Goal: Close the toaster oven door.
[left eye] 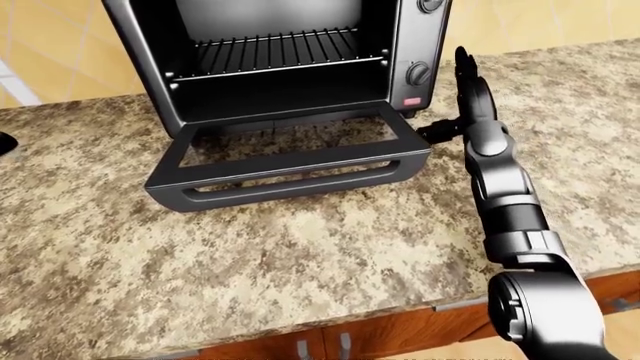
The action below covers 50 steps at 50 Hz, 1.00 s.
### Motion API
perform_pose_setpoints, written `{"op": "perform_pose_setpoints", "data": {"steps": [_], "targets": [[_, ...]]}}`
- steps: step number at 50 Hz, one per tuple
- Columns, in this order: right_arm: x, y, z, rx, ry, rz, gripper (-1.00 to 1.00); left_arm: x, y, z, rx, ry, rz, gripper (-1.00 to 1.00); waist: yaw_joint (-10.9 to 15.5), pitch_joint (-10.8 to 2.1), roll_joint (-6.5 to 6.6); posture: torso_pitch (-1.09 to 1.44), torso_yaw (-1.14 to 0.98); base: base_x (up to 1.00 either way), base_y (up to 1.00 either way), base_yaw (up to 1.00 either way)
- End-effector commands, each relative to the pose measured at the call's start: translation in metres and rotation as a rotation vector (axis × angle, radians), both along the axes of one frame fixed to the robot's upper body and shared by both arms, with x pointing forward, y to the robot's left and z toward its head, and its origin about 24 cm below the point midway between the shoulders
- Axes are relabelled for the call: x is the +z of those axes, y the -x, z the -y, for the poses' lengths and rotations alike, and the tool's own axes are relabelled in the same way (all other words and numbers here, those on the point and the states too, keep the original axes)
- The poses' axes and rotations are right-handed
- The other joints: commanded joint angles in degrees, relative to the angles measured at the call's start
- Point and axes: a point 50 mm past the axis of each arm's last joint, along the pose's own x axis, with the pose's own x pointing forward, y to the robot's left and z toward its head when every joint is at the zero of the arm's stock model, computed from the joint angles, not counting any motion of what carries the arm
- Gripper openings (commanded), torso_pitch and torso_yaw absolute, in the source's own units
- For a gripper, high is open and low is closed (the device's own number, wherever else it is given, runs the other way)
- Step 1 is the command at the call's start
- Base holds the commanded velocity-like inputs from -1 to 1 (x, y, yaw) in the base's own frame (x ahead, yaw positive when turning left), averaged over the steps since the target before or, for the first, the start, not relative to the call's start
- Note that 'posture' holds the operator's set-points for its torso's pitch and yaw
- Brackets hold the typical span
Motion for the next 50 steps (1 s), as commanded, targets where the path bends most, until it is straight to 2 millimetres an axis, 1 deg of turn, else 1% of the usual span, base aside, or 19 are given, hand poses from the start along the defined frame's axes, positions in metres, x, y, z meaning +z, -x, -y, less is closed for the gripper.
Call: {"op": "perform_pose_setpoints", "data": {"steps": [1, 5, 11, 15, 21, 25, 29, 30, 34, 37, 39, 50], "targets": [[0.029, 0.001, -0.004, 0.021, 0.02, 0.105, 1.0, 0.017, 0.008, 0.003, 0.009, -0.05, 0.071, 1.0, 0.0, -1.45, 0.28, 0.0, 0.0, 0.0, 0.0, 0.0], [0.028, 0.003, -0.007, 0.032, 0.021, 0.108, 1.0, 0.017, 0.008, 0.002, 0.011, -0.049, 0.072, 1.0, 0.0, -1.43, 0.36, 0.0, 0.0, 0.0, 0.0, 0.0], [0.036, 0.001, -0.012, 0.028, 0.007, 0.126, 1.0, 0.018, 0.009, 0.002, 0.011, -0.049, 0.073, 1.0, 0.0, -1.4, 0.49, 0.0, 0.0, 0.0, 0.0, 0.0], [0.036, 0.001, -0.017, 0.037, -0.001, 0.128, 1.0, 0.018, 0.009, 0.002, 0.011, -0.048, 0.075, 1.0, 0.0, -1.41, 0.56, 0.0, 0.0, 0.0, 0.0, 0.0], [0.035, 0.003, -0.029, 0.078, 0.002, 0.141, 1.0, 0.018, 0.008, 0.002, 0.011, -0.048, 0.075, 1.0, 0.0, -1.48, 0.55, 0.0, 0.0, 0.0, 0.0, 0.0], [0.03, 0.007, -0.041, 0.127, 0.013, 0.138, 1.0, 0.017, 0.008, 0.002, 0.012, -0.047, 0.074, 1.0, -0.1, -1.46, 0.58, 0.0, 0.0, 0.0, 0.0, 0.0], [0.029, 0.01, -0.048, 0.153, 0.016, 0.138, 1.0, 0.018, 0.009, 0.001, 0.013, -0.047, 0.074, 1.0, -0.3, -1.47, 0.67, 0.0, 0.0, 0.0, 0.0, 0.0], [0.03, 0.011, -0.05, 0.167, 0.039, 0.155, 1.0, 0.018, 0.009, 0.001, 0.013, -0.047, 0.074, 1.0, -0.3, -1.46, 0.69, 0.0, 0.0, 0.0, 0.0, 0.0], [0.036, 0.013, -0.055, 0.189, 0.019, 0.159, 1.0, 0.018, 0.009, 0.001, 0.013, -0.047, 0.075, 1.0, -0.4, -1.48, 0.77, 0.0, 0.0, 0.0, 0.0, 0.0], [0.045, 0.016, -0.06, 0.211, -0.041, 0.165, 1.0, 0.018, 0.009, 0.001, 0.015, -0.047, 0.076, 1.0, -0.5, -1.45, 0.81, 0.0, 0.0, 0.0, 0.0, 0.0], [0.052, 0.017, -0.063, 0.222, -0.046, 0.174, 1.0, 0.019, 0.01, 0.001, 0.015, -0.047, 0.077, 1.0, -0.5, -1.42, 0.83, 0.0, 0.0, 0.0, 0.0, 0.0], [0.065, 0.018, -0.07, 0.247, -0.072, 0.205, 1.0, 0.02, 0.01, -0.001, 0.022, -0.044, 0.079, 1.0, -0.9, -1.04, 1.0, 0.0, 0.0, 0.0, 0.0, 0.0]]}}
